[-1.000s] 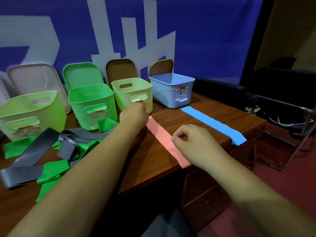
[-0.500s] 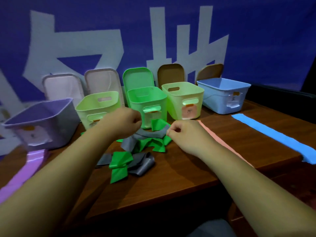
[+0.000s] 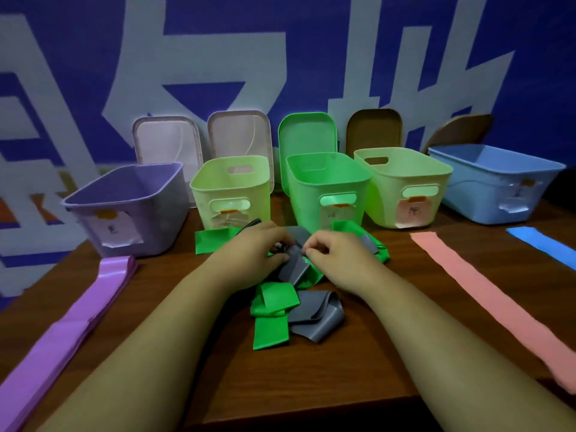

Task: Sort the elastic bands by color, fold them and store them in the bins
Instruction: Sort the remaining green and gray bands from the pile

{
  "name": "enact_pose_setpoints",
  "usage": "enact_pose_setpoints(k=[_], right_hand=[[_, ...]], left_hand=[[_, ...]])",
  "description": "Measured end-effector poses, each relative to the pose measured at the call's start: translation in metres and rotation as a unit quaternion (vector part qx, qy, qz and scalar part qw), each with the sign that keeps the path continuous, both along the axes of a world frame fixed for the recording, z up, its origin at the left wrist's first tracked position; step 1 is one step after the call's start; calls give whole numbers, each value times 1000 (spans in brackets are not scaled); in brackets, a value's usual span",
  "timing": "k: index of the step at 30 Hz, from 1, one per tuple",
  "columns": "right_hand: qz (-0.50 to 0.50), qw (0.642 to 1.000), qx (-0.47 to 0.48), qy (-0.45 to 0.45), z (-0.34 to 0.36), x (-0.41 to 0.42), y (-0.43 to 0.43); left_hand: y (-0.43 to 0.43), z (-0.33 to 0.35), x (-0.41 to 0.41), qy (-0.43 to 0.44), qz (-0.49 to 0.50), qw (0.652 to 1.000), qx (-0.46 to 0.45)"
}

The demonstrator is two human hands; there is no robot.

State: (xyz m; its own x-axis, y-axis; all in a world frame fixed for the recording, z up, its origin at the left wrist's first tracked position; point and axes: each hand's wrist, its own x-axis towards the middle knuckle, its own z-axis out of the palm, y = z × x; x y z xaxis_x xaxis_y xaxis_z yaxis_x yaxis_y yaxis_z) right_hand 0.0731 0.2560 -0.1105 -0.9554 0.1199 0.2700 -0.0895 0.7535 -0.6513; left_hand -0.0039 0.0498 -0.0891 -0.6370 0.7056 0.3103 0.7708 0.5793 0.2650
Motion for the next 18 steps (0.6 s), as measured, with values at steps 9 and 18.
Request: enact_pose_setpoints(k=[9, 18], right_hand=[[65, 997, -18, -32, 0, 6, 8], [65, 995, -67, -21, -2, 5, 7]], left_hand=[[-4, -1, 1, -24, 38, 995, 84], [-10, -2, 14, -58, 12, 987, 146]])
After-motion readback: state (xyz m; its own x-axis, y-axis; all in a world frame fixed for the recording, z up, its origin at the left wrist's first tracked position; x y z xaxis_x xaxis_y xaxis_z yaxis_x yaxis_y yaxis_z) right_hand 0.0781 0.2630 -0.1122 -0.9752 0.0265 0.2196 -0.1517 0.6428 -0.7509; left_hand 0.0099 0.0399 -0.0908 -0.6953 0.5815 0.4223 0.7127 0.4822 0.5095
